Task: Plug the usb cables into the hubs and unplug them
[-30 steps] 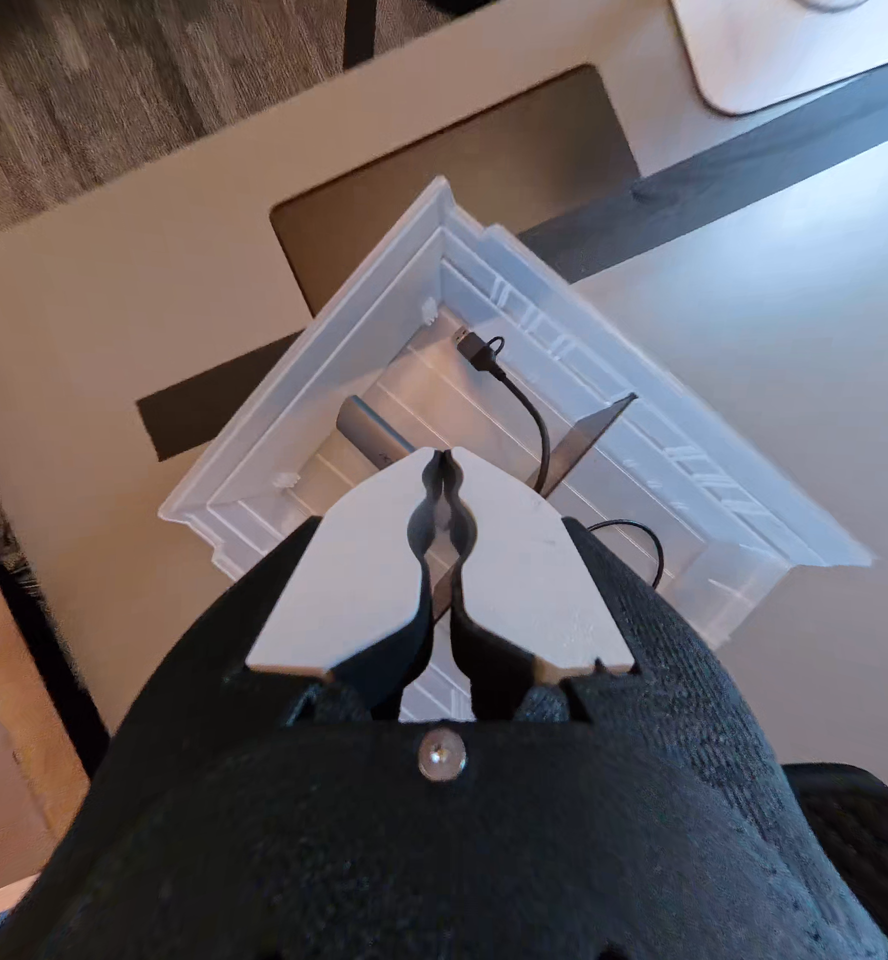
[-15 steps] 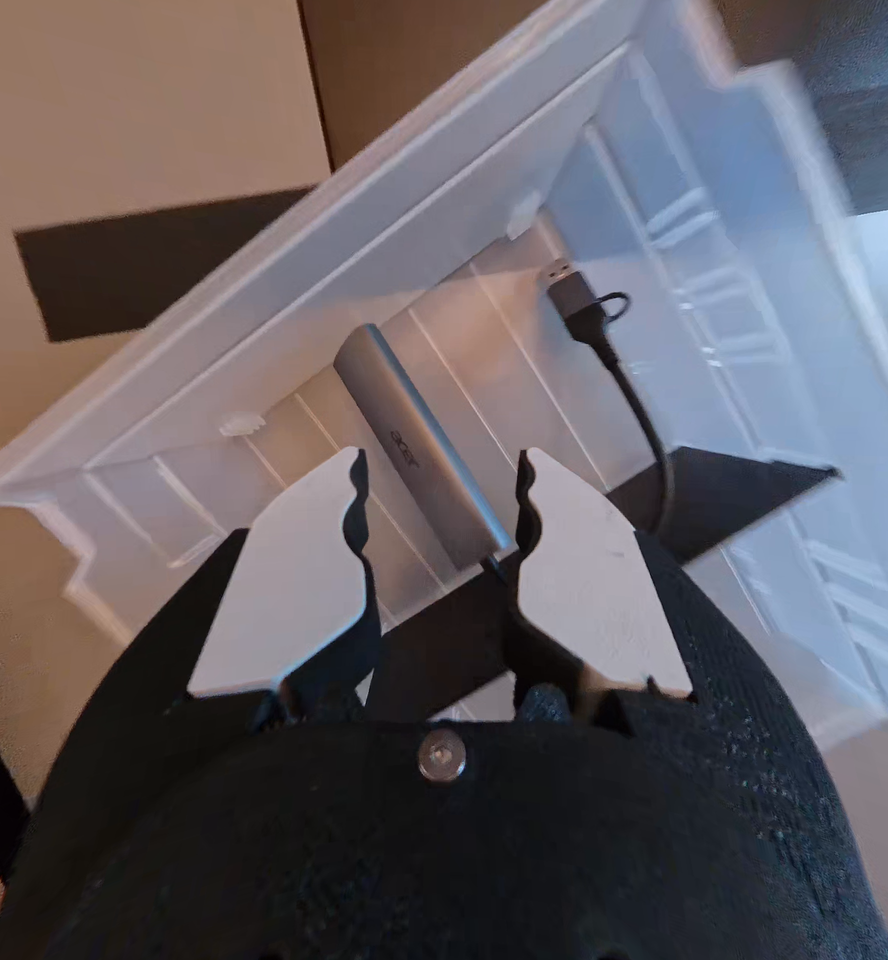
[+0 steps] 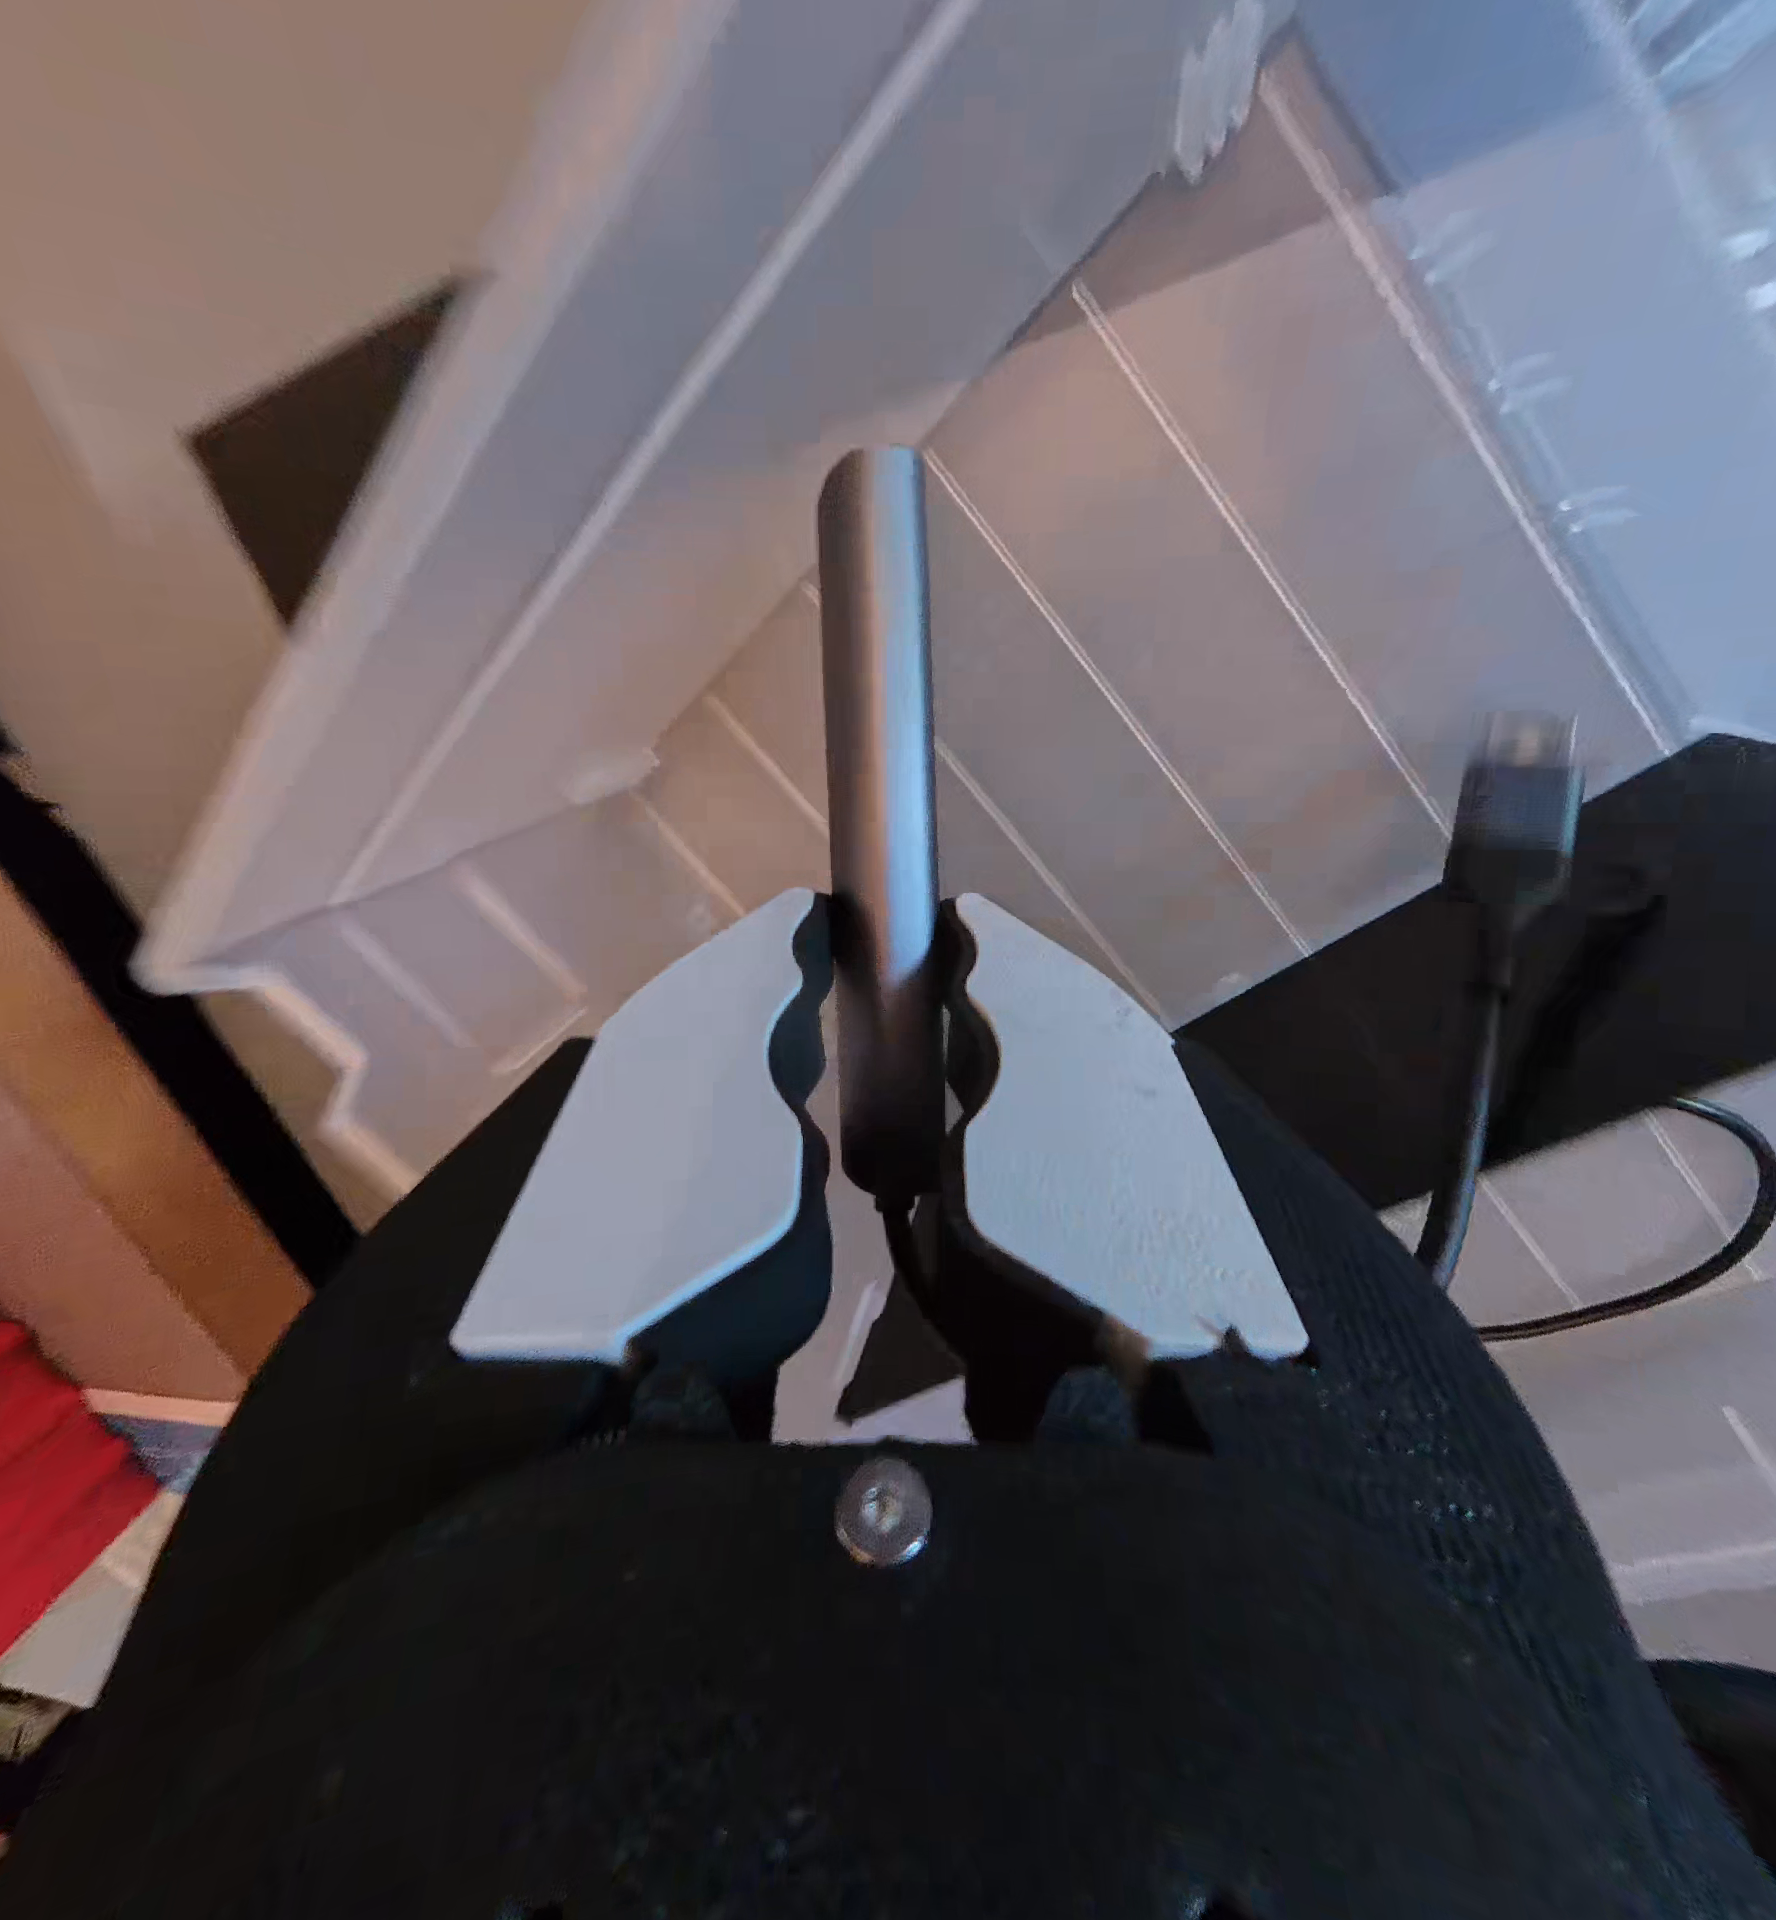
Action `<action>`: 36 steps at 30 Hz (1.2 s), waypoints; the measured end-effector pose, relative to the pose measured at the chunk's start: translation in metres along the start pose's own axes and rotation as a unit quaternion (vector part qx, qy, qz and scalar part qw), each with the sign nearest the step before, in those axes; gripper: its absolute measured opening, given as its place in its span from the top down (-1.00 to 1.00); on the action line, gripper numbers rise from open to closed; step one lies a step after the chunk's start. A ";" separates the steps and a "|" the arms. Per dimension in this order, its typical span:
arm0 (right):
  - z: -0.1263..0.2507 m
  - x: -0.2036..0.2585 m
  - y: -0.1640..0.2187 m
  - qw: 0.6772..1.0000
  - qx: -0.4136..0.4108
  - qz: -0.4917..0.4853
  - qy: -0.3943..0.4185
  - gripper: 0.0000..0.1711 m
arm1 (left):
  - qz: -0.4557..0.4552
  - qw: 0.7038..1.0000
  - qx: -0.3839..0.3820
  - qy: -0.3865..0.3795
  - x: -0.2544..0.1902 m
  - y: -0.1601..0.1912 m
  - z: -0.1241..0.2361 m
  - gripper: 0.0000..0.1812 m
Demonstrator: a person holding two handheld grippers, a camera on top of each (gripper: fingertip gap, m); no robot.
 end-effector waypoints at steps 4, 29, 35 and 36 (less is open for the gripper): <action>0.001 0.001 -0.002 1.000 0.000 0.007 0.005 0.44 | -0.009 0.996 -0.084 -0.028 0.017 -0.012 0.053 0.79; 0.017 0.045 -0.043 0.962 -0.187 -0.043 -0.192 0.46 | -0.401 0.663 -0.493 0.395 -0.356 0.204 0.192 0.80; 0.028 0.053 -0.059 0.945 -0.232 -0.047 -0.225 0.41 | -0.457 0.648 -0.469 0.390 -0.376 0.226 0.167 0.80; 0.028 0.052 -0.058 0.948 -0.229 -0.032 -0.218 0.43 | -0.461 0.653 -0.461 0.386 -0.378 0.226 0.163 0.80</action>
Point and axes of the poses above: each gripper's, where its closed fingertips meet, z back along the fingers, y out of its underside, x = y × z across the jaws, the point moved 2 cm from there along z, back along the fingers, and after that the axes turned 12 degrees about z, right-handed, at the moved point
